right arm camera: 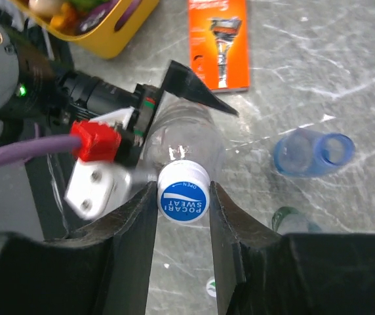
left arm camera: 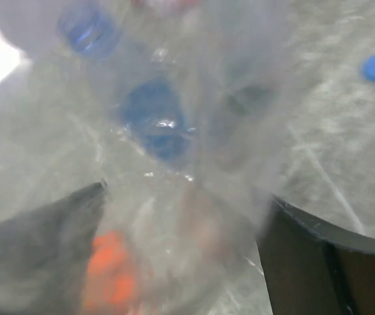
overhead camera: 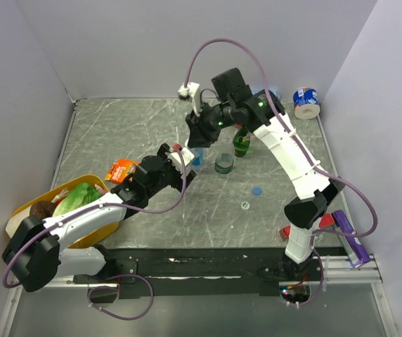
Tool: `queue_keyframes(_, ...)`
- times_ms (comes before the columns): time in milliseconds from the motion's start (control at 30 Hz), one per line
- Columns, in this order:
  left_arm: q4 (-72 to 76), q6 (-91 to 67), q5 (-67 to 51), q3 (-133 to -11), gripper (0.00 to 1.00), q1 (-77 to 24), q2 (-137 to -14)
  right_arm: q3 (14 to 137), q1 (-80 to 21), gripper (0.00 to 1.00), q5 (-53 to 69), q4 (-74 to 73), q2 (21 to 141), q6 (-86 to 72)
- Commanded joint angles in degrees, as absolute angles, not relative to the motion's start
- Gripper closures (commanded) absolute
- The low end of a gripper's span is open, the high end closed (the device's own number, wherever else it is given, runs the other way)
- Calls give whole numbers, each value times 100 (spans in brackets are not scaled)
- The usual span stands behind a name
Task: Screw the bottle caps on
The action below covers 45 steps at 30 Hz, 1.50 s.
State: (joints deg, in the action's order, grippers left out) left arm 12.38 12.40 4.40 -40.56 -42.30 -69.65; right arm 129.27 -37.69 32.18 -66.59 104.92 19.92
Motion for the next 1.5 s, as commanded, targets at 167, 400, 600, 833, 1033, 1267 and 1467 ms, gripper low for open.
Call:
queue_keyframes(167,660,1872,-1116,-3657,4,-4307,-6056,11945,-3999,100,2716,-7426,9045,3137)
queue_keyframes(400,44,2179,-2037,-3463,4,-4035,-5915,11165,-3947,100,1838,-7760,8201,3155)
queue_keyframes(600,193,2329,-2804,-3550,4,-3727,-6178,10406,-2920,100,1274,-8155,7375,3383)
queue_keyframes(833,378,1829,-2593,-3814,4,-3647,-6486,9783,-741,100,1309,-8403,6803,4472)
queue_keyframes(1033,493,1127,-1979,-3955,4,-3648,-6565,9650,894,100,2003,-7604,7635,4159)
queue_keyframes(1267,256,651,-2135,-4096,4,-3270,-6460,9852,1037,100,2171,-6416,8472,3569)
queue_keyframes(1467,264,598,-2285,-4087,3,-3015,-6390,9818,1037,100,1838,-5959,8868,3217)
